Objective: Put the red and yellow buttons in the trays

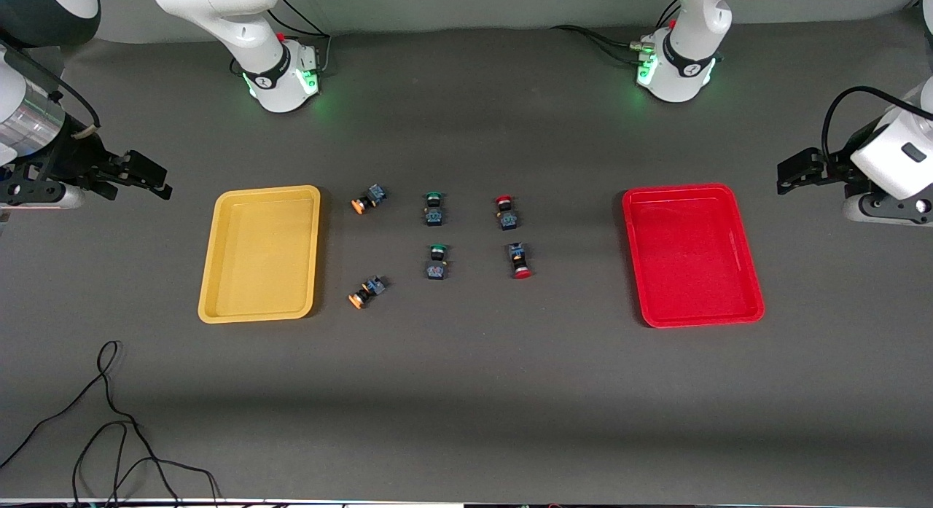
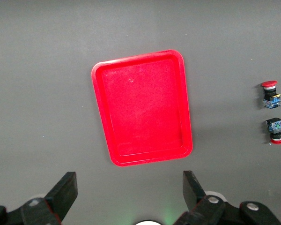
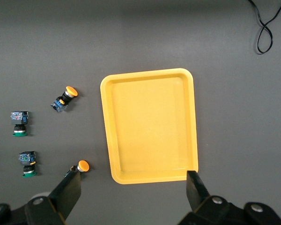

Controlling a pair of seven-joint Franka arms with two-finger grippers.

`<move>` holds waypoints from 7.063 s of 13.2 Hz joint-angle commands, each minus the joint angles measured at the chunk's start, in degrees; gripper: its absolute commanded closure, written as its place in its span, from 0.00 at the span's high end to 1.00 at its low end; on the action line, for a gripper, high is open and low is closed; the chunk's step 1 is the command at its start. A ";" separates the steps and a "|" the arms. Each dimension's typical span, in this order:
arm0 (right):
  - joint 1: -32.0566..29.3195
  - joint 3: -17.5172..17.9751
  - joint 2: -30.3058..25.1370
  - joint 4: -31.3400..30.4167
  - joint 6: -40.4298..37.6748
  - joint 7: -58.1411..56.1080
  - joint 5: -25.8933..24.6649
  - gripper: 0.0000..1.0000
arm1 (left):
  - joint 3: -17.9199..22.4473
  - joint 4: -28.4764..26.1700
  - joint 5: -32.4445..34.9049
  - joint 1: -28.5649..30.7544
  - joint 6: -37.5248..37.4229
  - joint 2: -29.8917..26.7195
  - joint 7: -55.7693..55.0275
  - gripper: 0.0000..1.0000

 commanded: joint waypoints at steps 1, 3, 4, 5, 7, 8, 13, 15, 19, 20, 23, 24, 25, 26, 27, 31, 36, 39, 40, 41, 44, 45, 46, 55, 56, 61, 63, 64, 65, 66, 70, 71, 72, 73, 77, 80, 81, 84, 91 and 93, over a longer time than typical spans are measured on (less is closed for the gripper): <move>-0.14 -0.43 -0.04 1.53 -2.42 -1.25 -0.82 1.00 | 0.55 0.69 0.75 -0.73 0.07 -0.11 0.63 1.00; -0.05 -0.78 -0.04 1.54 -2.95 -1.16 -0.82 1.00 | 0.55 0.77 0.75 -0.73 0.07 -0.11 0.63 1.00; 0.30 -0.70 0.13 1.45 -3.13 -0.38 -0.74 1.00 | 0.55 0.77 0.75 -0.65 0.07 -0.11 0.63 1.00; 0.65 -0.44 0.31 1.27 -3.13 -0.11 -0.74 1.00 | 0.55 0.77 0.75 -0.65 0.07 -0.11 0.63 1.00; 2.23 -0.34 1.01 0.66 -2.87 4.70 -0.30 1.00 | 0.55 0.69 0.75 -0.65 -0.19 -0.02 0.63 1.00; 3.80 -0.34 1.88 0.13 -2.44 8.12 -0.30 1.00 | 0.55 0.77 0.75 -0.56 -0.02 0.07 0.63 1.00; 11.36 -0.26 6.71 -0.40 -1.03 27.35 0.05 1.00 | 0.46 1.21 0.84 0.06 -0.01 0.33 0.37 1.00; 15.58 -0.17 9.00 -2.23 1.33 37.55 0.58 1.00 | 0.02 1.21 0.93 -0.73 -0.80 0.24 -0.77 1.00; 21.73 -0.17 11.03 -12.50 13.36 51.54 6.12 1.00 | -5.84 0.16 -0.48 -3.10 -0.63 -0.81 -12.06 1.00; 23.84 -0.17 11.56 -14.53 15.39 54.62 6.12 1.00 | -8.83 -0.71 -0.92 -4.33 -0.28 -0.72 -16.81 1.00; 29.64 -0.17 14.63 -21.12 24.86 62.62 6.12 1.00 | -15.26 -4.23 -1.10 -10.46 3.57 -0.11 -32.27 1.00; 31.31 -0.17 15.68 -22.88 27.34 65.26 6.12 1.00 | -15.71 -5.28 -1.27 -13.80 6.37 0.50 -38.68 1.00; 32.20 -0.17 16.74 -23.94 28.58 66.24 6.12 1.00 | -15.63 -6.34 -1.45 -17.57 9.88 1.46 -45.61 1.00; 32.30 -0.17 17.62 -25.17 29.90 66.51 6.12 1.00 | -15.71 -7.30 -1.45 -20.65 13.40 3.04 -50.03 1.00; 32.47 -0.08 18.58 -26.58 31.83 67.04 6.12 1.00 | -15.63 -8.18 -1.45 -23.30 16.39 4.97 -51.56 1.00; 34.85 -0.17 21.66 -31.60 40.01 68.97 6.12 1.00 | -15.63 -19.85 -1.19 -27.09 33.42 7.80 -56.19 1.00; 36.16 -0.17 24.30 -33.71 45.73 69.06 6.12 0.74 | -15.54 -22.61 2.85 -29.56 45.67 19.29 -62.90 1.00; 36.08 -0.17 24.31 -33.62 45.73 69.06 6.12 0.35 | -15.10 -22.61 7.68 -29.30 49.98 24.57 -65.45 1.00; 36.08 -0.17 23.96 -33.53 45.73 68.98 6.12 0.26 | -14.92 -22.61 8.04 -29.39 50.95 25.89 -65.55 1.00; 35.99 -0.26 23.69 -33.45 45.65 68.98 6.12 0.20 | -14.92 -22.61 8.22 -29.47 51.83 27.30 -65.89 1.00; 35.12 -1.31 18.97 -32.92 41.81 67.92 6.03 0.17 | -14.92 -22.34 9.45 -29.65 54.91 30.56 -67.74 1.00; 34.85 -2.96 16.33 -32.14 38.30 66.53 5.60 0.17 | -14.92 -22.08 10.06 -29.56 55.27 31.26 -67.92 0.99; 34.85 -5.42 13.35 -31.78 34.52 63.30 5.50 0.17 | -14.92 -21.90 10.07 -29.65 55.36 31.53 -68.18 0.89; 34.85 -32.85 10.05 -32.56 29.20 27.07 3.57 0.17 | -15.45 -17.78 9.45 -24.84 44.50 24.97 -67.84 0.00; 34.85 -33.04 12.24 -33.26 31.38 26.09 3.83 0.17 | -16.32 -18.03 8.93 -22.64 42.37 21.55 -65.40 0.00; 34.85 -32.95 19.99 -34.41 40.10 25.91 4.45 0.20 | -16.59 -18.83 -0.38 -9.56 29.81 11.07 -41.87 0.00; 34.85 -32.95 21.49 -34.41 40.98 25.82 4.54 0.42 | -16.42 -20.22 -0.39 -2.96 26.45 10.00 -31.85 0.00; 34.85 -32.87 21.49 -34.41 40.90 25.91 4.54 0.87 | -16.33 -21.71 -0.04 0.64 26.70 10.00 -26.23 0.00; 34.85 -32.86 21.23 -34.33 40.72 26.00 4.80 1.00 | -16.33 -23.29 0.39 3.89 28.18 10.61 -21.30 0.00; 34.85 -32.86 20.97 -34.15 40.20 25.91 6.28 1.00 | -16.33 -25.31 1.36 5.84 31.94 11.57 -18.21 0.00; 35.28 -32.51 18.16 -28.73 33.20 27.31 7.08 1.00 | -15.28 -34.02 5.84 8.49 54.35 19.12 -17.91 0.00; 35.37 -31.99 18.33 -24.52 29.34 29.14 7.09 1.00 | -14.75 -34.29 5.93 8.49 55.96 20.71 -17.91 0.00; 35.29 -30.59 18.85 -19.43 25.47 31.08 7.00 1.00 | -14.49 -34.30 6.28 8.49 56.49 21.68 -17.91 0.00; 35.20 -29.27 20.07 -14.51 22.47 33.01 7.08 1.00 | -14.05 -34.30 6.37 8.49 56.41 21.78 -17.82 0.20; 34.67 -22.86 30.69 2.90 20.95 39.78 15.06 1.00 | -14.04 -33.07 6.38 8.58 50.04 16.97 -17.74 0.99; 34.76 -17.93 40.27 14.15 21.65 48.81 15.61 1.00 | -15.18 -26.32 5.41 7.88 34.48 10.54 -18.00 0.99; 34.85 -16.70 43.17 16.80 22.09 51.20 15.18 1.00 | -16.23 -23.51 4.71 7.88 31.22 10.35 -18.61 0.99; 35.02 -16.08 47.93 17.18 26.56 51.92 15.00 1.00 | -21.05 -18.92 2.07 6.83 29.42 10.96 -26.66 0.99; 35.55 -14.94 48.21 10.77 26.40 53.24 15.70 1.00 | -22.04 -3.81 7.58 -13.28 34.52 25.63 -55.58 0.99; 35.64 -13.80 46.73 8.14 26.31 54.29 15.70 0.98 | -21.87 -4.06 10.58 -16.89 39.16 29.75 -60.87 0.99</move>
